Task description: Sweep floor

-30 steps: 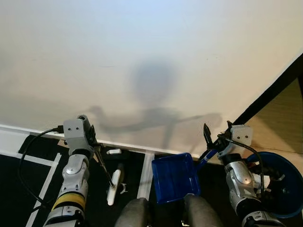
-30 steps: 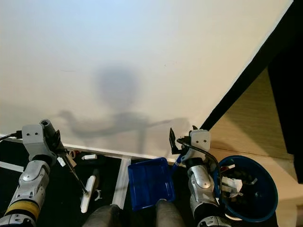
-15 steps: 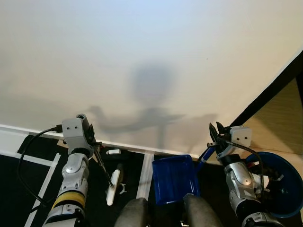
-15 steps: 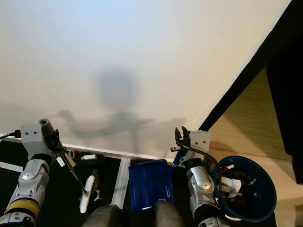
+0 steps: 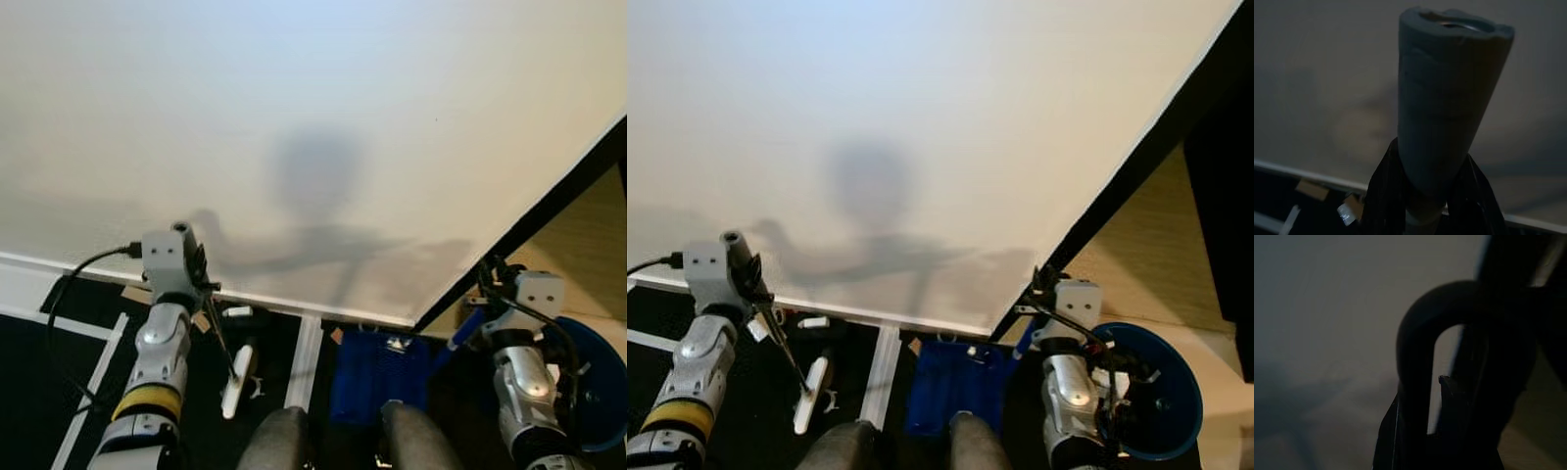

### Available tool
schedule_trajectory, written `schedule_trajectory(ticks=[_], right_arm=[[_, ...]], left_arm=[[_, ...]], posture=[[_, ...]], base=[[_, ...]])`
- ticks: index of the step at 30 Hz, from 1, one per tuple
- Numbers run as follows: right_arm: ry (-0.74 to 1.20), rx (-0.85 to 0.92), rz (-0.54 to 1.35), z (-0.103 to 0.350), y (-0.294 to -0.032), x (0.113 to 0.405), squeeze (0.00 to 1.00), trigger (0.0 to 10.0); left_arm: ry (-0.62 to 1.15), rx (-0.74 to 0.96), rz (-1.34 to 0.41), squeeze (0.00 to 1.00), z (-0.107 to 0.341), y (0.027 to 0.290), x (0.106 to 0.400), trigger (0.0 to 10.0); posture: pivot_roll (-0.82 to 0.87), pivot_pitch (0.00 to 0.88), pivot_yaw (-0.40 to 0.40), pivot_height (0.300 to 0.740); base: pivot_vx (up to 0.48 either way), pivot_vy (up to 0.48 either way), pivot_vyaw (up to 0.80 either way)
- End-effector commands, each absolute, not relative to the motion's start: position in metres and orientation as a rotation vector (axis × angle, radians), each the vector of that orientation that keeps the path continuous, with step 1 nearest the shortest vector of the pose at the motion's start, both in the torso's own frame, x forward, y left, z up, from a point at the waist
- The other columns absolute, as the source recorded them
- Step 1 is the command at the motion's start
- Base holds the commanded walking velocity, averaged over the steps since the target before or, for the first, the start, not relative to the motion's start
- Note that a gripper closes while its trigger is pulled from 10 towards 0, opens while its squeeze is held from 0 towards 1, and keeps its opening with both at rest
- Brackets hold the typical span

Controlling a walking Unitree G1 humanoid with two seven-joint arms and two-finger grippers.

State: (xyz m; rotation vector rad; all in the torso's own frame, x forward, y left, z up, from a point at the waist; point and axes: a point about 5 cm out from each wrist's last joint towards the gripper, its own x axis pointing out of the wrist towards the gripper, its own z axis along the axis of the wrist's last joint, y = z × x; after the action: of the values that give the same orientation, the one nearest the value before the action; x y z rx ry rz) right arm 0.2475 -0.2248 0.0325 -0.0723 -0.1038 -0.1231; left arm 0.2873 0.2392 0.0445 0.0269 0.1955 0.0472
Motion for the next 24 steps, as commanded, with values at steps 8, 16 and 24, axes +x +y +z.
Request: schedule_trajectory(ticks=[8, 16, 24], right_arm=[[-0.082, -0.041, -0.204, 0.03, -0.233, 0.246, 0.0, 0.0], [-0.035, 0.029, -0.156, 0.023, -0.221, 0.249, 0.0, 0.0], [0.0, 0.045, -0.132, 0.019, -0.215, 0.253, 0.0, 0.0]], left_arm=[[0.307, 0.032, -0.049, 0.0, 0.023, 0.226, 0.273, 10.0], [0.243, 0.023, -0.01, 0.0, 0.036, 0.23, 0.272, 10.0], [0.213, 0.053, -0.011, 0.0, 0.045, 0.238, 0.27, 10.0]], posture=[[0.05, 0.085, 0.003, 0.74], [0.08, 0.084, -0.012, 0.74], [0.12, 0.082, -0.034, 0.74]], base=[[0.0, 0.0, 0.0], [0.0, 0.18, 0.0], [0.0, 0.48, 0.0]])
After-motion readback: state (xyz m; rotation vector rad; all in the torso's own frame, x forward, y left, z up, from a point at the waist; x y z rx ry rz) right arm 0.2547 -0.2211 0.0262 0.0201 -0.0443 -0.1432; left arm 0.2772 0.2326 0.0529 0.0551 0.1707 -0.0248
